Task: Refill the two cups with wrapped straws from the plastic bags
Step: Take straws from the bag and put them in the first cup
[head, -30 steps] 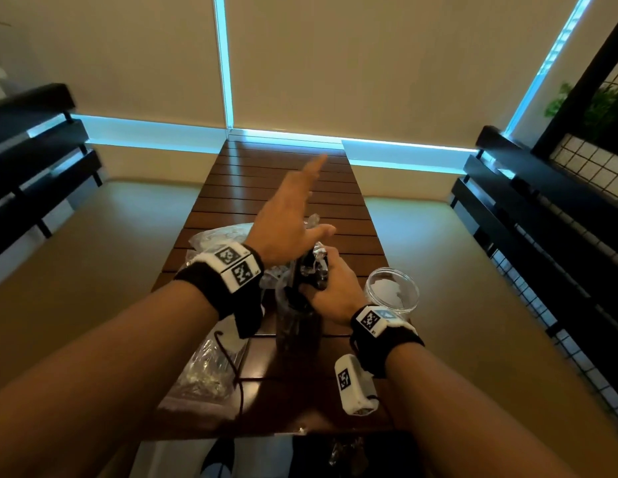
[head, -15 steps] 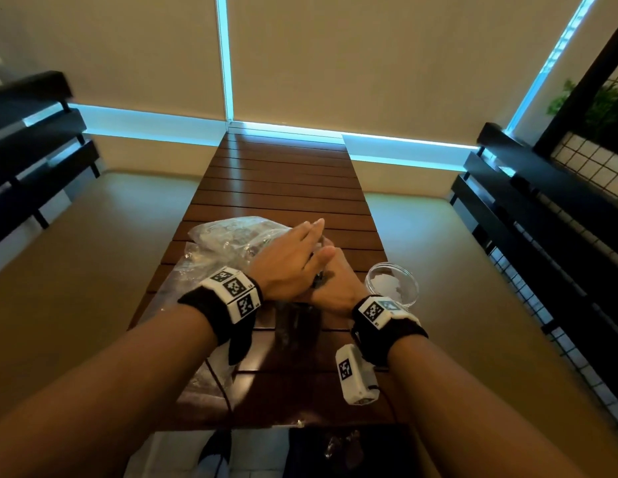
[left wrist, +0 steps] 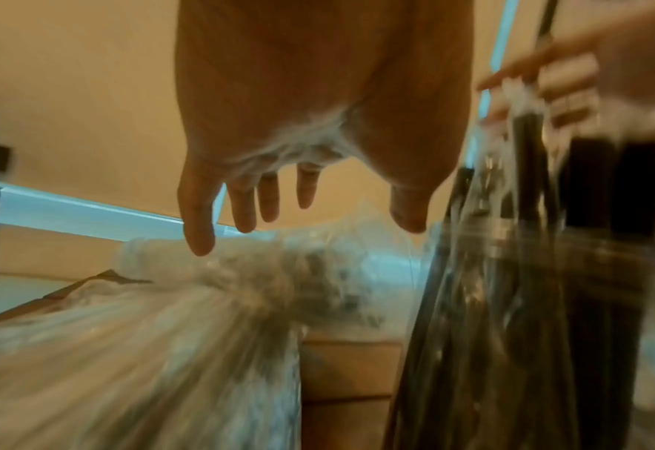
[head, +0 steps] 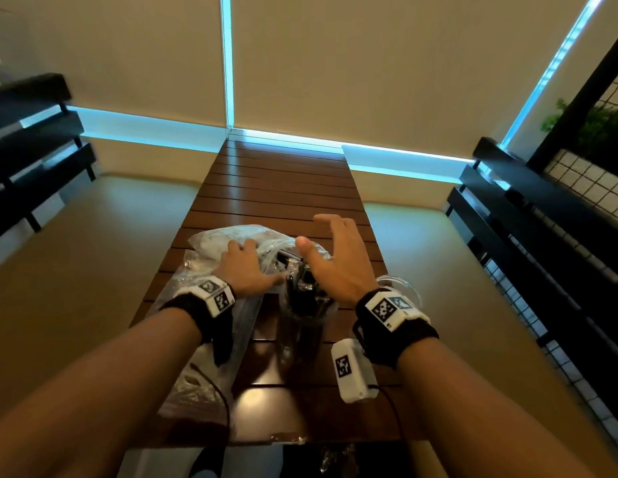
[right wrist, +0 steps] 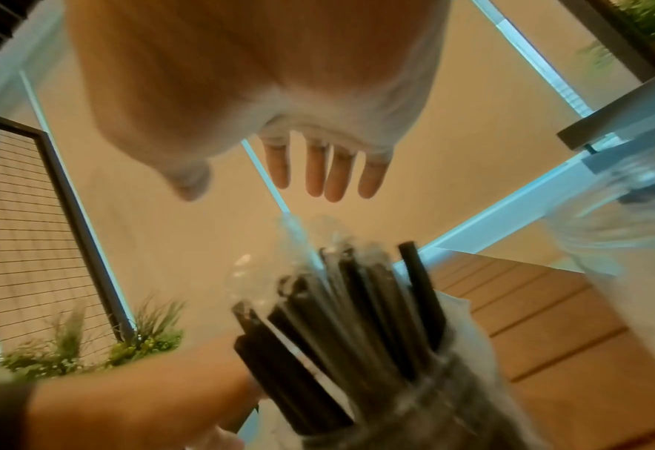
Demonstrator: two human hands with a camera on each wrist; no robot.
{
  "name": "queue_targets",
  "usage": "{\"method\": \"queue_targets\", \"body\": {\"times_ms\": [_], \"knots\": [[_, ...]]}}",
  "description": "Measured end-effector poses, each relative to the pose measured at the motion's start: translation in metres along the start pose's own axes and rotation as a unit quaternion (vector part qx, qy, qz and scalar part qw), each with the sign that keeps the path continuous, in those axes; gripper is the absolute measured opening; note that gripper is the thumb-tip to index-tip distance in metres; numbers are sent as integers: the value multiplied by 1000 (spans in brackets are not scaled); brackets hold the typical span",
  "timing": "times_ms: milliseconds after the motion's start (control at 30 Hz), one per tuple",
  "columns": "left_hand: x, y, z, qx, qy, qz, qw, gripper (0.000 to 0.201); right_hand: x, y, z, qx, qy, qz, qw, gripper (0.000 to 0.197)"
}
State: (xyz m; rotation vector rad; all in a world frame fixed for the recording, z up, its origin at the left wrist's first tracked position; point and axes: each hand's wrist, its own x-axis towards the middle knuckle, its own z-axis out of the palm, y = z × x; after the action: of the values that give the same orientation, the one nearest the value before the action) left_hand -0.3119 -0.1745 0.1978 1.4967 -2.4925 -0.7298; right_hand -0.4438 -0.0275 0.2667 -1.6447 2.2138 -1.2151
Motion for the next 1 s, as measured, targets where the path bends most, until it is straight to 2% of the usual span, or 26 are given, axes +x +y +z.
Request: {"method": "queue_targets", "body": {"times_ms": [67,133,233,333,467,567,667,767,933,1000], "knots": [[2,-1,15,12,18,-28,999,103,9,-7,5,-27,36,-20,999,21],[7,3,21,-20,37,-47,998,80,14,-15,7,-44,45,-50,997,7],[17,7,13,-75,70,-76,992,47,20,-28,9,-87,40,-96,991,8],[25,8,-15,-164,166,-96,968,31,22,-51,11,-106,13,-147,983,9],[28,4,-57,-265,256,-104,924,17,27,-84,26,-150,-106,-182,966,15],[15,-3,-79,-279,278,-67,917,4,35,-89,50,-181,-151,-145,961,13],[-6,-17,-82,-269,273,-35,923,5,44,-82,77,-205,-144,-85,964,12],[-23,-31,-73,-266,253,-35,929,6,47,-71,103,-216,-185,-40,958,23],[-43,-50,-65,-240,242,-23,940,10,42,-70,135,-93,-266,31,959,23],[-50,-57,-64,-240,235,-17,942,12,43,-75,148,-24,-270,60,961,28]]}}
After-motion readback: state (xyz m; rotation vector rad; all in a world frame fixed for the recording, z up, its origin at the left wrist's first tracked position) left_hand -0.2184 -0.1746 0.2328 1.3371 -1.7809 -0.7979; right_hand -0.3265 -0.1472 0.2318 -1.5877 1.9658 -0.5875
